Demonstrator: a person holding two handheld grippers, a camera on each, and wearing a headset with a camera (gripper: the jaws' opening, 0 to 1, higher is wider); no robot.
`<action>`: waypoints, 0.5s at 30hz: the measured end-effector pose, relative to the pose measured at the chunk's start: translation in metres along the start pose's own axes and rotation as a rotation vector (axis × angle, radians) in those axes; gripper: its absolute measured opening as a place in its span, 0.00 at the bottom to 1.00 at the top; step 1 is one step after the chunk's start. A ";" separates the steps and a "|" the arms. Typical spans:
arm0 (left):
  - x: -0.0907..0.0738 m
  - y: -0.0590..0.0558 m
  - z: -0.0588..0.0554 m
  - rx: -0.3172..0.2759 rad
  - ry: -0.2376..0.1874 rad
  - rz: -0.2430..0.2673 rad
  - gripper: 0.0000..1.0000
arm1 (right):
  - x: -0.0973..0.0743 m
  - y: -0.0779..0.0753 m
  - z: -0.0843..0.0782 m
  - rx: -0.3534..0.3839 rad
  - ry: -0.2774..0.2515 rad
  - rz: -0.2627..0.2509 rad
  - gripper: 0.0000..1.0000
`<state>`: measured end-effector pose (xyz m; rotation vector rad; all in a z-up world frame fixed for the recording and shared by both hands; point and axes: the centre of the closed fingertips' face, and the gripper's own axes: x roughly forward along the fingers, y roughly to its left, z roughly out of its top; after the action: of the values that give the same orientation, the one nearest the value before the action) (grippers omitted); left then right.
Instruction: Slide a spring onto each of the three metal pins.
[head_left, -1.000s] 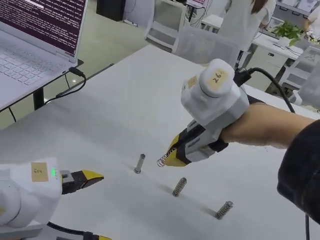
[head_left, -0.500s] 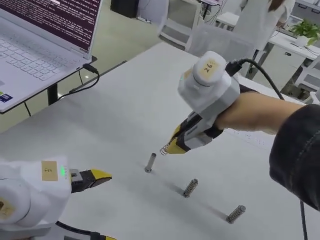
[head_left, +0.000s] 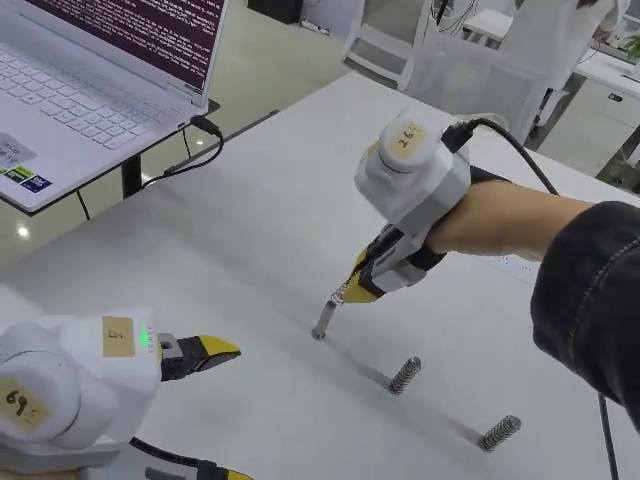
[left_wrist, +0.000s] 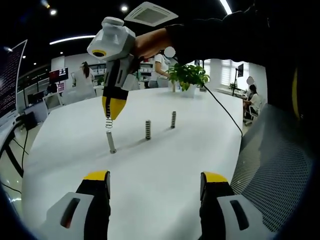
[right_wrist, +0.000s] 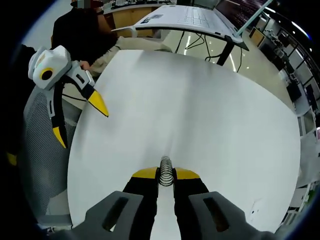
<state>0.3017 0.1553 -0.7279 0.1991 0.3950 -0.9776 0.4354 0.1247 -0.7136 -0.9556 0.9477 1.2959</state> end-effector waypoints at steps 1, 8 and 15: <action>0.000 0.000 0.000 -0.001 0.000 0.000 0.70 | 0.002 0.000 -0.001 -0.001 0.005 0.001 0.08; 0.001 -0.001 -0.002 -0.008 0.001 -0.002 0.69 | 0.006 -0.001 -0.001 -0.010 0.032 0.013 0.08; 0.001 -0.001 -0.003 -0.012 -0.001 -0.006 0.68 | 0.012 0.003 -0.002 -0.019 0.059 0.027 0.08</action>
<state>0.3004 0.1548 -0.7307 0.1868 0.4006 -0.9810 0.4333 0.1270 -0.7262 -1.0040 0.9983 1.3071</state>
